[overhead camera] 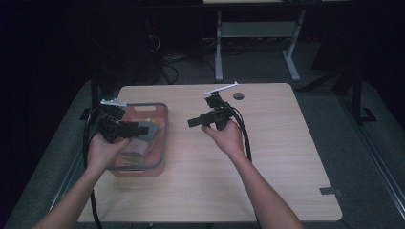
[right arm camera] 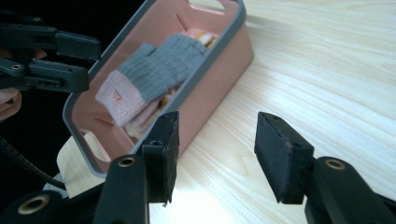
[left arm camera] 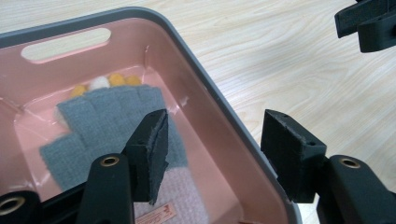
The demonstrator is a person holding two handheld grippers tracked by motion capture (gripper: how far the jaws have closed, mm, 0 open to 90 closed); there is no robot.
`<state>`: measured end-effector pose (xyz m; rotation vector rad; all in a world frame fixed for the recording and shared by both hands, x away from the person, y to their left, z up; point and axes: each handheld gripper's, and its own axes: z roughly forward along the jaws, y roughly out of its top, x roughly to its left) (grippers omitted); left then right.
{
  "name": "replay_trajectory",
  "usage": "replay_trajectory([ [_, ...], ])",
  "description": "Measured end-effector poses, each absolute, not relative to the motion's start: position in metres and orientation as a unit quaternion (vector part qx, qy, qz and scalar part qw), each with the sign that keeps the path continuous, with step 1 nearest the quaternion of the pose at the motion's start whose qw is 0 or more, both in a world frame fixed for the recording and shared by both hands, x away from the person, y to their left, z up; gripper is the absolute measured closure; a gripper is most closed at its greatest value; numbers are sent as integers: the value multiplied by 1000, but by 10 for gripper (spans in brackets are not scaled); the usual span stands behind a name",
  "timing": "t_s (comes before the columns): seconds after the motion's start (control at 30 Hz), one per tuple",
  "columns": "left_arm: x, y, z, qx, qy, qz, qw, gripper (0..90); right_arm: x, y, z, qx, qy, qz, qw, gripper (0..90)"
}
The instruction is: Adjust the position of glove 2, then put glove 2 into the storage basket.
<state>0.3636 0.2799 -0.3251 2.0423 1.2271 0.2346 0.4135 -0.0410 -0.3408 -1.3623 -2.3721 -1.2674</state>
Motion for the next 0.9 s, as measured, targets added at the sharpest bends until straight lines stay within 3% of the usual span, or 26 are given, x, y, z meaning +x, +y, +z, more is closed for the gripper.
replay_trajectory([
  [0.9,360,242,-326,809,440,79,381,338,400,-95,-353,-496,-762,-413,48,422],
])
